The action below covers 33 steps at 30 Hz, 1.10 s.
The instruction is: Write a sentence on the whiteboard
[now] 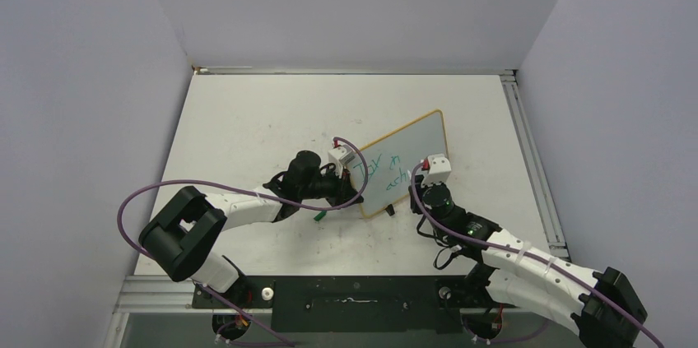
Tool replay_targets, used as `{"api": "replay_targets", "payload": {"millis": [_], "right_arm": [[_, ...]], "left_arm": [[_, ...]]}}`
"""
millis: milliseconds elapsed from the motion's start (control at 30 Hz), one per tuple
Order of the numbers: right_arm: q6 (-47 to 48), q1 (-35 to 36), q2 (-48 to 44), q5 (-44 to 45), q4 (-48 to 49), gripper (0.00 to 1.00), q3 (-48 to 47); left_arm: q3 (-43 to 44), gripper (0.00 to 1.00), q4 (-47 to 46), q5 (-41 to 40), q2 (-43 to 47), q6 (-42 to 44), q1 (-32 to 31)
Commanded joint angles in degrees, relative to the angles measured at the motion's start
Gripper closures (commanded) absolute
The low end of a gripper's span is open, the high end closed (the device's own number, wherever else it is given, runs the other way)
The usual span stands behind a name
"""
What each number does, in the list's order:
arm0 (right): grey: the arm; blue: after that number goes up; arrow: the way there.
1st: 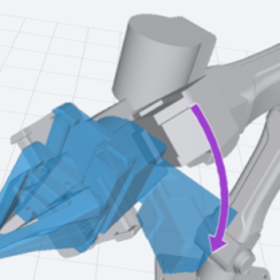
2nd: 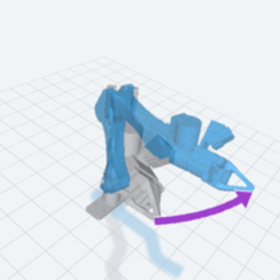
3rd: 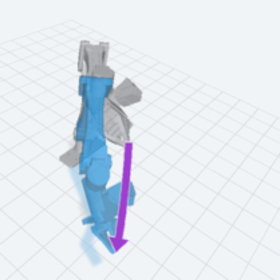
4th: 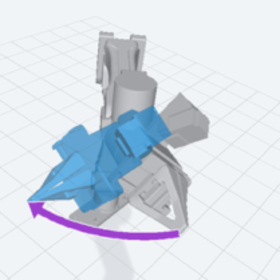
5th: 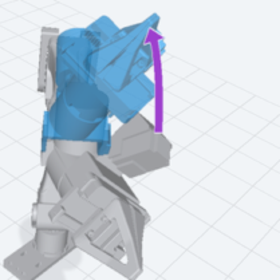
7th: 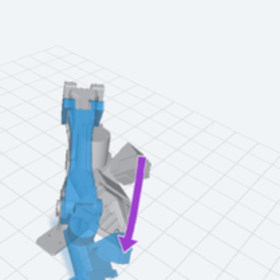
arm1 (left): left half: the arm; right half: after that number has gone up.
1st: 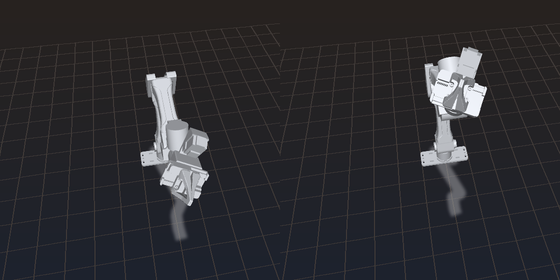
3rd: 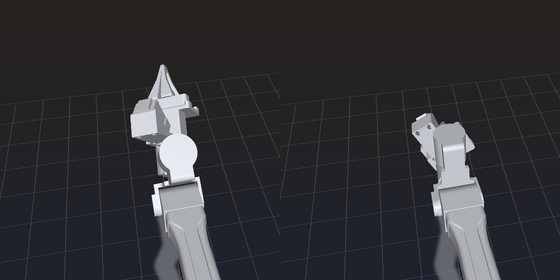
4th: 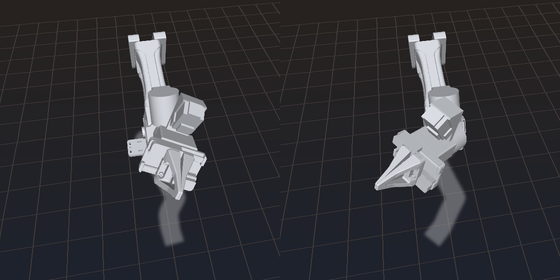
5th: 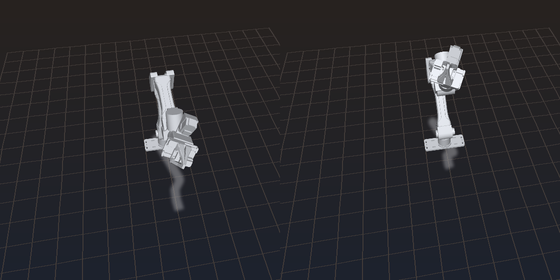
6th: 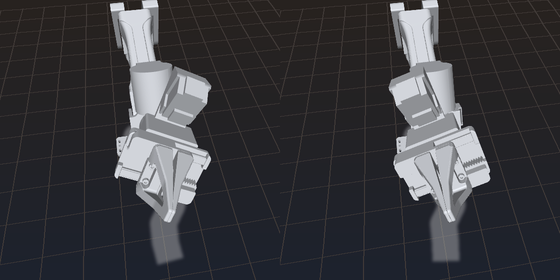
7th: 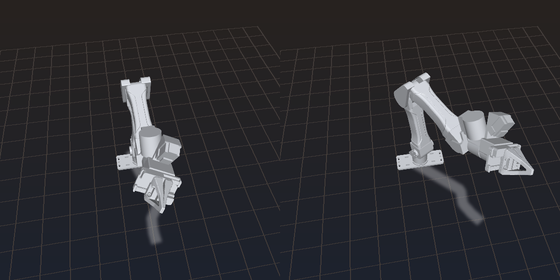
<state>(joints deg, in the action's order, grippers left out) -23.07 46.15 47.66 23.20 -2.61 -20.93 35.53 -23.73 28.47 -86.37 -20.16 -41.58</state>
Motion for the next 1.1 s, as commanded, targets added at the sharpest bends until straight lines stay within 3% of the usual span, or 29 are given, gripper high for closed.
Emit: {"api": "replay_targets", "payload": {"millis": [0, 700, 1067], "right_arm": [[2.4, -0.2, 0.8, 2.2, 5.6, 0.95, -2.5], [3.1, -0.4, 2.9, 3.1, 6.9, 0.95, -2.5], [-1.2, -0.5, -1.2, 5.3, 0.1, 0.95, -1.9]], "left_arm": [[1.1, 1.00, 1.2, 1.6, 0.3, 0.1, -0.8], [1.4, 1.00, 1.6, 1.6, 0.3, 0.2, -0.8], [1.6, 1.00, 1.4, 1.8, 0.1, 0.2, -0.9]]}}
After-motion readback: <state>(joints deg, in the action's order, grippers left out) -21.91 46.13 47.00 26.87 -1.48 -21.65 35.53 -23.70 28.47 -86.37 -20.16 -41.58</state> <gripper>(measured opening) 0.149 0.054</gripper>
